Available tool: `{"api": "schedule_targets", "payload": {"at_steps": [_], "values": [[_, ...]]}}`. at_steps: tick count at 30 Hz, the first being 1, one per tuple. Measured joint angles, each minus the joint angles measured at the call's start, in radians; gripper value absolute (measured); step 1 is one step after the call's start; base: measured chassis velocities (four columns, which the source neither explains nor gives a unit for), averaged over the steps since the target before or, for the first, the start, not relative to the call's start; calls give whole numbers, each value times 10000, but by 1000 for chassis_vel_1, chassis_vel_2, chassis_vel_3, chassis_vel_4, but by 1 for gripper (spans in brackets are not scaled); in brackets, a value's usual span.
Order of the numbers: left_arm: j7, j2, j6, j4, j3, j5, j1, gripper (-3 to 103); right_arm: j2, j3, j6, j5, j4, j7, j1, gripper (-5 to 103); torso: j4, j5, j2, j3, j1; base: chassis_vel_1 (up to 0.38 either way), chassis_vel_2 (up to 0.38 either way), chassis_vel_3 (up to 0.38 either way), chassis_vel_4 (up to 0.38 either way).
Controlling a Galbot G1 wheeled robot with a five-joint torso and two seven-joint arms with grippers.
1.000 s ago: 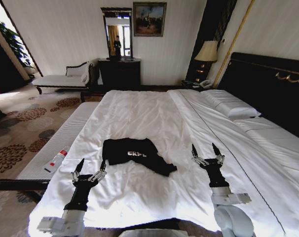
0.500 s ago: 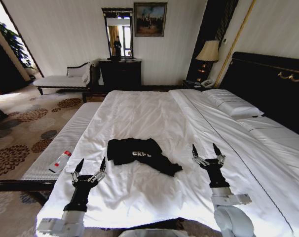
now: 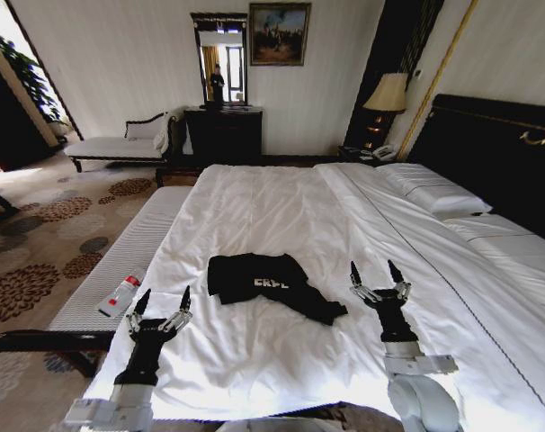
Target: Fold the clothes on the bed.
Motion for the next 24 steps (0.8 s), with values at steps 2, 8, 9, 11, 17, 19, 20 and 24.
{"api": "schedule_targets", "payload": {"at_steps": [2, 8, 9, 11, 17, 19, 20, 24], "values": [[-132, -11, 158, 0, -89, 76, -121, 100, -22, -47, 24, 36, -67, 6, 66, 100, 0, 1, 0, 0, 0, 0, 0, 0, 0], [-1094, 400, 2184, 2, -1159, -2188, -1267, 100, -102, -185, 94, 130, -262, 106, 310, 100, 2, -6, 0, 0, 1, 0, 0, 0, 0], [-1335, 610, 2758, 7, -1559, -2864, -1688, 100, -142, -206, 97, 150, -336, 171, 384, 100, -1, -4, 0, 0, 0, 0, 0, 0, 0], [-1525, 820, 3178, 122, -1858, -3424, -2087, 100, -174, -224, 101, 158, -413, 240, 448, 100, 2, -1, 0, 0, 0, 0, 0, 0, 0], [-2247, 1953, 5494, 1589, -2571, -6479, -4089, 100, -338, -250, 70, 226, -818, 486, 774, 100, 0, -5, -1, 2, 4, 0, 0, 0, 0], [-2287, 2325, 6414, 2154, -2480, -7032, -4682, 100, -393, -270, 23, 231, -962, 492, 864, 100, 1, -4, 0, 1, 4, 0, 0, 0, 0], [-2287, 2441, 6607, 2354, -2409, -7071, -4854, 100, -401, -274, 20, 231, -997, 494, 887, 100, 1, -2, -1, 2, 3, 0, 0, 0, 0], [-2338, 2997, 7161, 3694, -1921, -6897, -5804, 100, -428, -301, 9, 197, -1164, 494, 963, 100, 1, -4, 0, 1, 3, 0, 0, 0, 0]]}}
